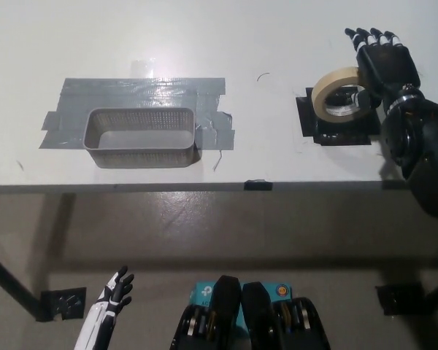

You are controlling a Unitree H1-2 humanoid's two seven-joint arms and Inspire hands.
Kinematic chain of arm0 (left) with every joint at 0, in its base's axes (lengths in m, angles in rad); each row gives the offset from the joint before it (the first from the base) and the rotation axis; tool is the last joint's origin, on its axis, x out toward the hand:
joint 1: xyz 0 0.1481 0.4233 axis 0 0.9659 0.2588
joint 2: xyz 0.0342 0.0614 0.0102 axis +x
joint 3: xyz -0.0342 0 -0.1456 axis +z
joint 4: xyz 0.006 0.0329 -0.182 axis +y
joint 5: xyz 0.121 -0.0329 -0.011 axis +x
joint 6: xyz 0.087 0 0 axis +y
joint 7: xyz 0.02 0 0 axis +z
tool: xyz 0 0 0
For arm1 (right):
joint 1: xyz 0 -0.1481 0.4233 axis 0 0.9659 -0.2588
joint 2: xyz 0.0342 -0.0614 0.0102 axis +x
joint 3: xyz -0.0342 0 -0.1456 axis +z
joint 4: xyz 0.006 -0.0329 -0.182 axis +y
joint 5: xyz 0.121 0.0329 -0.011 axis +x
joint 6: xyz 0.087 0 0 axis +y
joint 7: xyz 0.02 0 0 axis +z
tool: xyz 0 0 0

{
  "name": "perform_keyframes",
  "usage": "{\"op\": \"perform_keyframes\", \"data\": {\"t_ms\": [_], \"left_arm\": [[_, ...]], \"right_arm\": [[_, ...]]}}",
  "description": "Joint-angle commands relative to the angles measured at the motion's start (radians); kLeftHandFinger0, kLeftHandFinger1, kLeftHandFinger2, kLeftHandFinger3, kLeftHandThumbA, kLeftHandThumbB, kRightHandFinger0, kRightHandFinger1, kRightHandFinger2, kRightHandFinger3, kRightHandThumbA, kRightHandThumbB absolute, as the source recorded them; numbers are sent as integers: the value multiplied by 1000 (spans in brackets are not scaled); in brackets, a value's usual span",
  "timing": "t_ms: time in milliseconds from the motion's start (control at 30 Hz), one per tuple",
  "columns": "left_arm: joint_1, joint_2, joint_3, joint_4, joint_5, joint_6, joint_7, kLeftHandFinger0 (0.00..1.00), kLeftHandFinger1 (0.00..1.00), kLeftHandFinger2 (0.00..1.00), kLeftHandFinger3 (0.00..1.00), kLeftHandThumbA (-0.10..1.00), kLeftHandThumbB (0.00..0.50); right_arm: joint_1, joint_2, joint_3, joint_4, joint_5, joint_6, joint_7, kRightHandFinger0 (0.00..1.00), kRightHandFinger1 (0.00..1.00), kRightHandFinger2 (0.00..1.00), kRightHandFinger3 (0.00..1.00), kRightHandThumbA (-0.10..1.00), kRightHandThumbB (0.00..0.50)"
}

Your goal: The robot picks the tape placed on the black area with right hand and places it in the small grey container.

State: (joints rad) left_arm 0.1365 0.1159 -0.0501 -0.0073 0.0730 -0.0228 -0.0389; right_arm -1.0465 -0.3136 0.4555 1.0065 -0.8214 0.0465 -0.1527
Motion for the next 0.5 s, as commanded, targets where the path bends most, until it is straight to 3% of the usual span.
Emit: {"op": "perform_keyframes", "data": {"t_ms": [0, 100, 167, 200, 233, 267, 300, 333, 367, 400, 433, 467], "left_arm": [[-6, 8, -7, -31, 15, -13, -9, 1000, 1000, 1000, 1000, 1000, 36], [3, 9, -5, -41, 15, -7, -8, 1000, 1000, 1000, 1000, 1000, 32], [3, 12, -6, -37, 17, -13, -9, 1000, 1000, 1000, 1000, 1000, 26], [5, 13, -8, -35, 22, -17, -9, 1000, 1000, 1000, 1000, 1000, 30], [-1, 11, -10, -32, 23, -17, -9, 1000, 1000, 1000, 1000, 1000, 29], [-3, 11, -11, -31, 24, -16, -10, 1000, 1000, 1000, 1000, 1000, 34], [-2, 11, -12, -31, 24, -16, -11, 1000, 1000, 1000, 1000, 1000, 35], [-4, 13, -13, -27, 27, -21, -11, 1000, 1000, 1000, 1000, 1000, 45], [-10, 11, -14, -24, 31, -19, -9, 1000, 1000, 1000, 1000, 1000, 64], [-11, 12, -14, -26, 30, -16, -11, 1000, 1000, 1000, 1000, 1000, 65], [-4, 12, -13, -37, 29, -9, -13, 1000, 1000, 1000, 1000, 1000, 53], [-4, 13, -13, -42, 35, -4, -11, 1000, 1000, 1000, 1000, 1000, 41]], "right_arm": [[-103, 9, 15, 49, 3, -62, -82, 1000, 1000, 1000, 1000, 725, 402], [-127, 26, 33, 119, 9, -86, -86, 1000, 1000, 1000, 1000, 672, 393], [-134, 36, 45, 166, 3, -109, -150, 1000, 1000, 1000, 1000, 608, 387], [-133, 41, 57, 197, -10, -138, -246, 1000, 1000, 1000, 1000, 529, 359], [-135, 40, 58, 210, -7, -158, -287, 815, 743, 708, 814, 386, 330], [-131, 44, 56, 224, -2, -188, -352, 353, 435, 517, 627, 225, 298], [-126, 47, 55, 231, 0, -199, -382, 201, 329, 437, 549, 168, 283], [-121, 50, 75, 237, -23, -201, -444, 8, 14, 182, 291, -79, 233], [-125, 54, 78, 246, -20, -199, -431, 0, 1, 93, 239, -99, 213], [-126, 57, 82, 252, -18, -187, -410, 0, 116, 333, 334, -100, 191], [-120, 62, 92, 264, -24, -181, -423, 113, 234, 434, 356, -100, 232], [-118, 65, 91, 273, -16, -183, -421, 6, 237, 522, 455, -100, 230]]}}
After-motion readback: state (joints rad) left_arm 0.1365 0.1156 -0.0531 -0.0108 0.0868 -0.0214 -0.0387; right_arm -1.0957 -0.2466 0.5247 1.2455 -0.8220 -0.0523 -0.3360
